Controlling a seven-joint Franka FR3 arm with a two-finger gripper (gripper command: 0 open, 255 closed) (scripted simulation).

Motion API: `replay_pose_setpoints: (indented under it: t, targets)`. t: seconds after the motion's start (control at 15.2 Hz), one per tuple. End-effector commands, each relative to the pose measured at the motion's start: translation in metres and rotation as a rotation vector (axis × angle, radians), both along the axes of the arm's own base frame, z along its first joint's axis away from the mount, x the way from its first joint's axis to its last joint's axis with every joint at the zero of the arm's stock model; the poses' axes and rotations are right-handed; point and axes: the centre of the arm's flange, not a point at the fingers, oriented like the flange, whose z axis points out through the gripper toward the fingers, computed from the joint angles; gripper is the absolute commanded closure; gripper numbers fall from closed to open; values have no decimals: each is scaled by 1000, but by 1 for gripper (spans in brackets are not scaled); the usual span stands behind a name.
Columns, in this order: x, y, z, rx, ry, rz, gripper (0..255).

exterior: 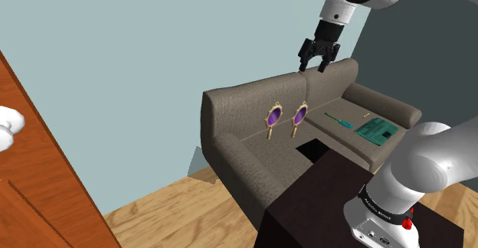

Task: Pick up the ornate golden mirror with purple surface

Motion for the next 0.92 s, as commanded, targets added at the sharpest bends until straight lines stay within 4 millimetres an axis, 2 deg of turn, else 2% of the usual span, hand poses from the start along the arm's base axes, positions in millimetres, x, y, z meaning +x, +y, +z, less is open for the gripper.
replay_pose_setpoints:
  t: [0.0,0.46,0.86]
  targets:
    - [20,-15,-13,11,10,-44,0]
    - [77,-78,-61,50,49,-191,0]
    - [117,-137,-106,83,82,-318,0]
